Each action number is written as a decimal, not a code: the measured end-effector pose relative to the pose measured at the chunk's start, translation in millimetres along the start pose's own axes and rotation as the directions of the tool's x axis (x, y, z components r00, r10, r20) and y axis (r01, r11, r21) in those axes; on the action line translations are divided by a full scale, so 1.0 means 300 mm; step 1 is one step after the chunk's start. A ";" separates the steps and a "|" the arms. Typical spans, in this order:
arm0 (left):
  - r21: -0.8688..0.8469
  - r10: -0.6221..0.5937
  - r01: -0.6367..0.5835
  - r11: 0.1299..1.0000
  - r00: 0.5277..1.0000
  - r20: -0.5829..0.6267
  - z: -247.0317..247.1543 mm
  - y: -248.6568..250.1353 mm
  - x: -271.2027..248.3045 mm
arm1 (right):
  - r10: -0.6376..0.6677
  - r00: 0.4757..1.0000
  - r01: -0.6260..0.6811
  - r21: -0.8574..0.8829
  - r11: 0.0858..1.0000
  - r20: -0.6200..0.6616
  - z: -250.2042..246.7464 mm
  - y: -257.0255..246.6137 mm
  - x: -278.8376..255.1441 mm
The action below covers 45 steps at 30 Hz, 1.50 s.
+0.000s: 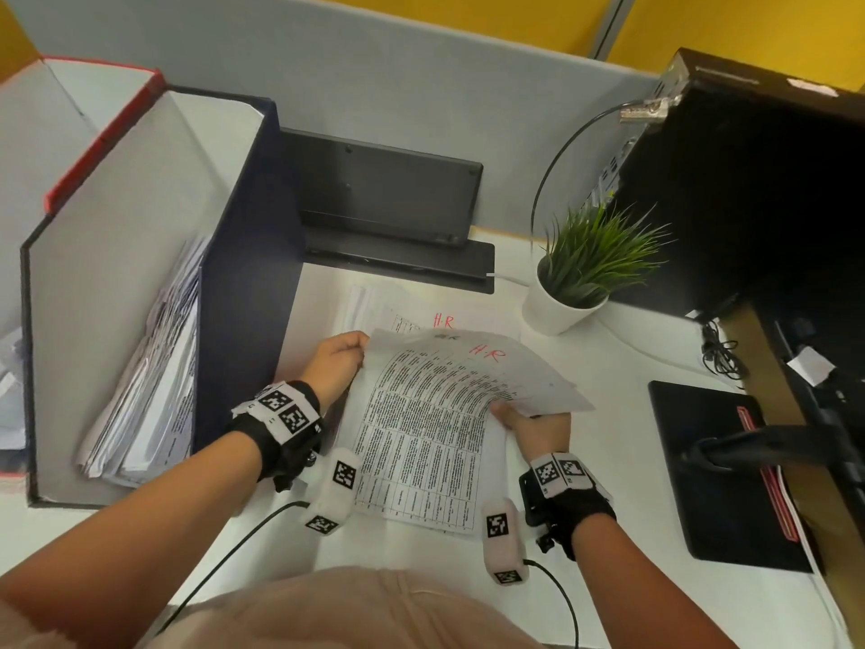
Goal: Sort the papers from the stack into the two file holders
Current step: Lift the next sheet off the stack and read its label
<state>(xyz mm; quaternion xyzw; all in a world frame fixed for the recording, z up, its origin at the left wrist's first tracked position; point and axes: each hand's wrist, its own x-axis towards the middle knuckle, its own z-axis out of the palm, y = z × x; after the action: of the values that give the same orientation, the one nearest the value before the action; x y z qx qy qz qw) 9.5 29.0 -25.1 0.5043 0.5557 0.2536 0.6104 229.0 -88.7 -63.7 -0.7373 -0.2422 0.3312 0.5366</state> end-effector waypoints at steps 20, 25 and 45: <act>0.642 -0.024 0.129 0.756 0.985 -0.170 -0.009 0.042 0.074 | 0.386 0.916 -0.397 0.405 0.823 0.114 -0.006 0.019 0.008; 0.667 0.051 0.028 0.744 0.994 -0.099 -0.022 -0.003 0.084 | 0.394 0.912 -0.404 0.402 0.822 0.112 -0.003 0.022 0.014; -0.065 0.188 -0.195 0.979 0.977 -0.102 -0.020 -0.040 0.007 | -0.048 0.999 0.049 -0.040 0.998 0.020 -0.007 0.025 0.020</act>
<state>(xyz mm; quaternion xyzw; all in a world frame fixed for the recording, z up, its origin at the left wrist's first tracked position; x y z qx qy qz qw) 1.5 28.6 -36.0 0.5197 0.5230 0.3557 0.5744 234.4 -88.0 -71.6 -0.7389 -0.2718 0.3202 0.5269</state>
